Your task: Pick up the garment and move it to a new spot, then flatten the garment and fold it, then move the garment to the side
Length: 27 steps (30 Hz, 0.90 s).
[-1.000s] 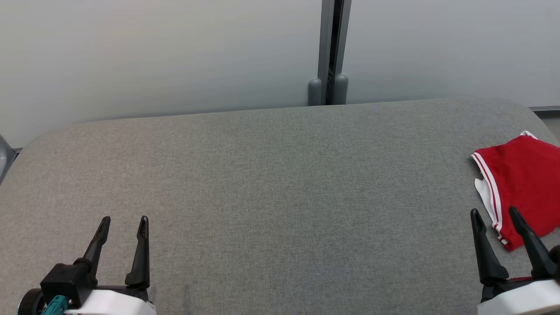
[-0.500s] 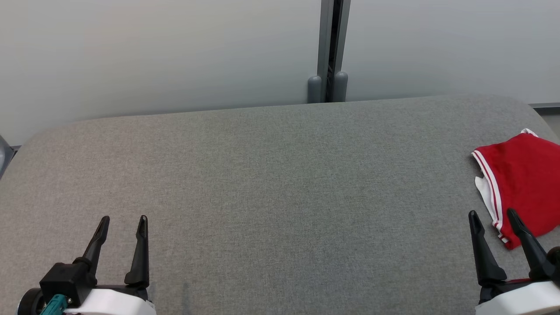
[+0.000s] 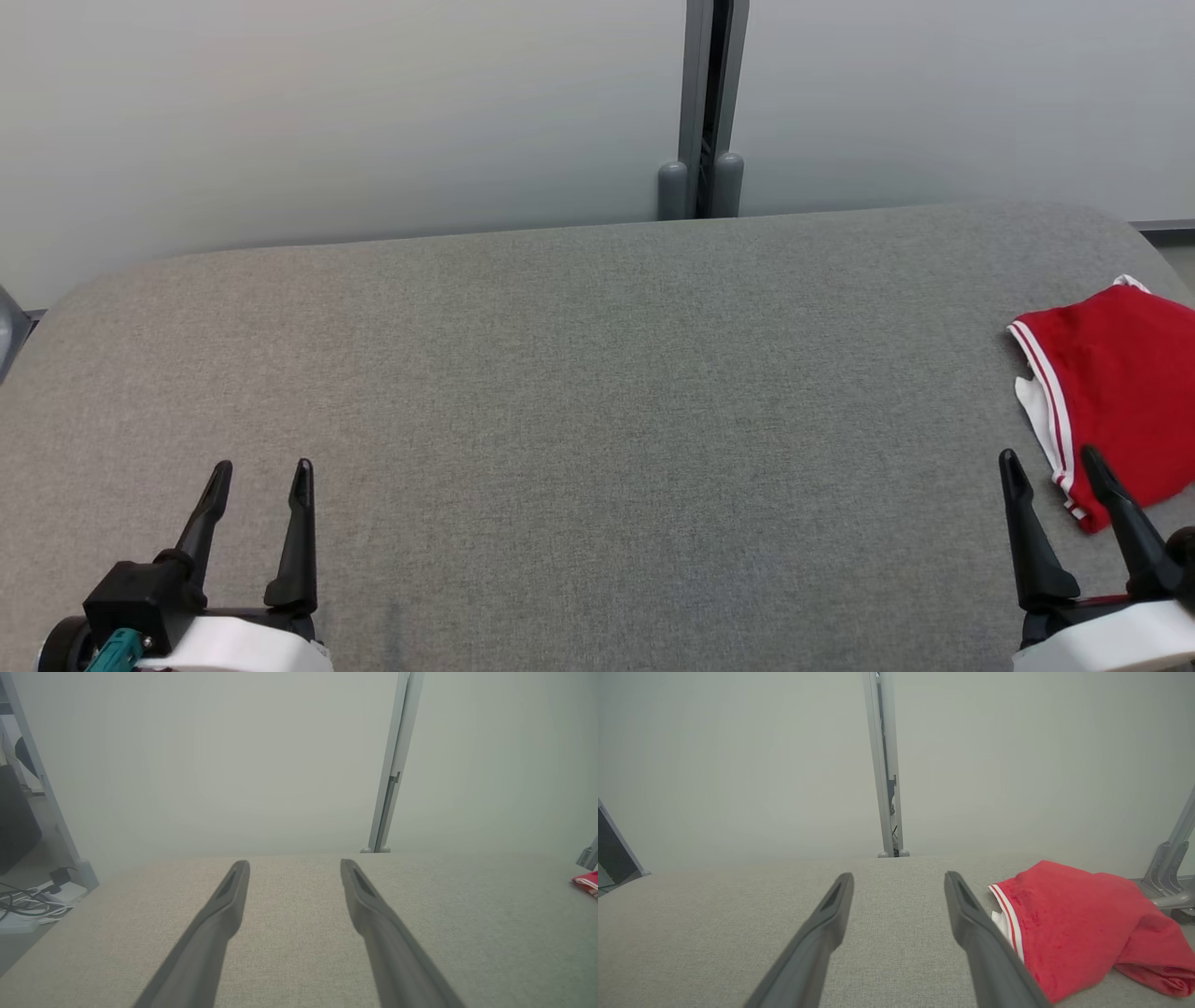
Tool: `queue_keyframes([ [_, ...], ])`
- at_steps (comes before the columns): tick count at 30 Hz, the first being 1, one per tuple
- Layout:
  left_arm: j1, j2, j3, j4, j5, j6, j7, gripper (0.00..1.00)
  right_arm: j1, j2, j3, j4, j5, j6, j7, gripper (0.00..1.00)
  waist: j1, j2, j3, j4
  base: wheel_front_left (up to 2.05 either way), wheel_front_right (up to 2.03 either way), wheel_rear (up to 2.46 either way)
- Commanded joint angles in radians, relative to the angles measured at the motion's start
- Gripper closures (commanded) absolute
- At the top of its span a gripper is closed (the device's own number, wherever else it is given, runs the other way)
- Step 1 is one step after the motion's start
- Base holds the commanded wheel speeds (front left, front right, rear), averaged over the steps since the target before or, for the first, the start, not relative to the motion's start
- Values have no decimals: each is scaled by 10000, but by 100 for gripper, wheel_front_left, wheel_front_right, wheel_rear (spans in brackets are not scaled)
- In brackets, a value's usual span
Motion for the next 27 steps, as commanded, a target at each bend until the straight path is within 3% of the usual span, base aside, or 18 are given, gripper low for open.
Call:
queue_keyframes([
  [1,-143,70,6,16,-33,34,-58,0,26,-2,-19,-23,26,-3,-12,0,0,0,4,11,0,0,0],
  [2,17,-18,-8,17,-17,-3,9,100,0,6,9,40,12,0,-5,100,0,0,3,8,0,0,0],
  [5,182,-202,-94,243,-94,-11,23,100,36,75,11,330,95,0,23,100,0,0,4,7,0,0,0],
  [27,-577,-830,-300,1036,-3570,-829,-275,100,-1136,-124,-1113,1944,3877,-1,1299,100,0,0,24,-14,0,0,0],
])
